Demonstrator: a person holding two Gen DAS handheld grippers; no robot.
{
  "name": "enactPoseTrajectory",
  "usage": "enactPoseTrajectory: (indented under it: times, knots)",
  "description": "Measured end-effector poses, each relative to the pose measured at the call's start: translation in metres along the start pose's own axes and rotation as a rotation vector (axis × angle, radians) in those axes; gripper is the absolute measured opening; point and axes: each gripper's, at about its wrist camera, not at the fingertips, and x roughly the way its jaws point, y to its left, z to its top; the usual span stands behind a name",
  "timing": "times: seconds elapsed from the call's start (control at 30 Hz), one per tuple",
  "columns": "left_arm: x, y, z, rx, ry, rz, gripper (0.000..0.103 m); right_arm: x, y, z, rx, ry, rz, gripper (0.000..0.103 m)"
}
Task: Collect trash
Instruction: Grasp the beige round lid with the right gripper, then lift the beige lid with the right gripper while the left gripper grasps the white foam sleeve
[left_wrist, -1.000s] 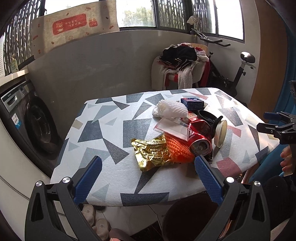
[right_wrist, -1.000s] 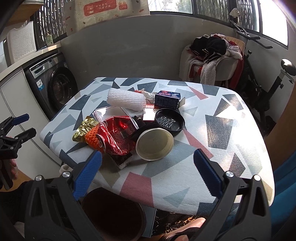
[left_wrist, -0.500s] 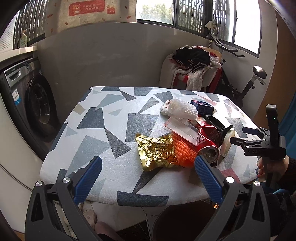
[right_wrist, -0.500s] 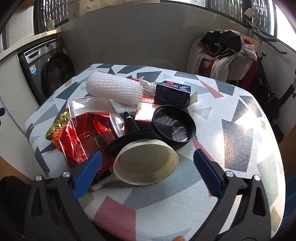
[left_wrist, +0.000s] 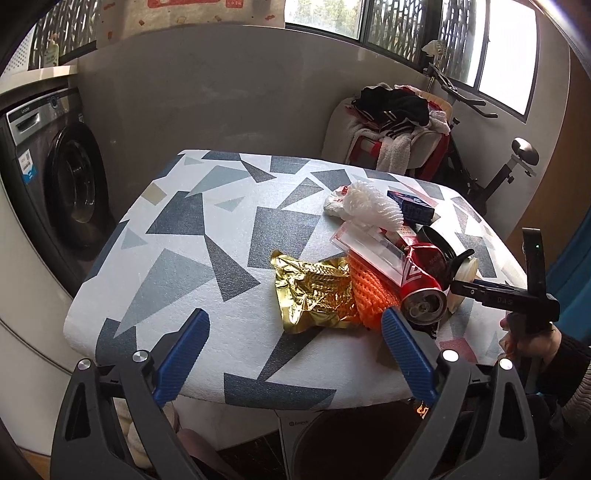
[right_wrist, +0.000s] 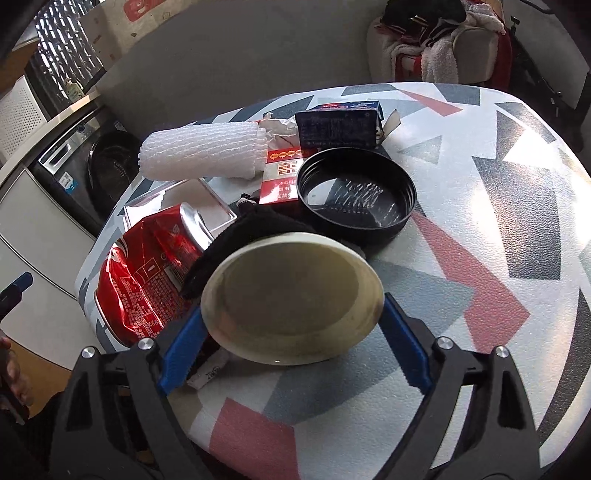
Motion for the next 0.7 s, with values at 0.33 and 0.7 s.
enactPoseTrajectory:
  times: [0.33,0.7]
  knots:
    - [0.012,-0.005,0.008,-0.004,0.017,-0.045,0.087,-0.037,0.000,-0.009,-0.043,-0.061,-0.103,0.088]
    - [0.042,-0.023,0.044,0.000,0.048,-0.117,0.080,-0.038,-0.004,-0.007,-0.074,-0.046,-0.134,0.088]
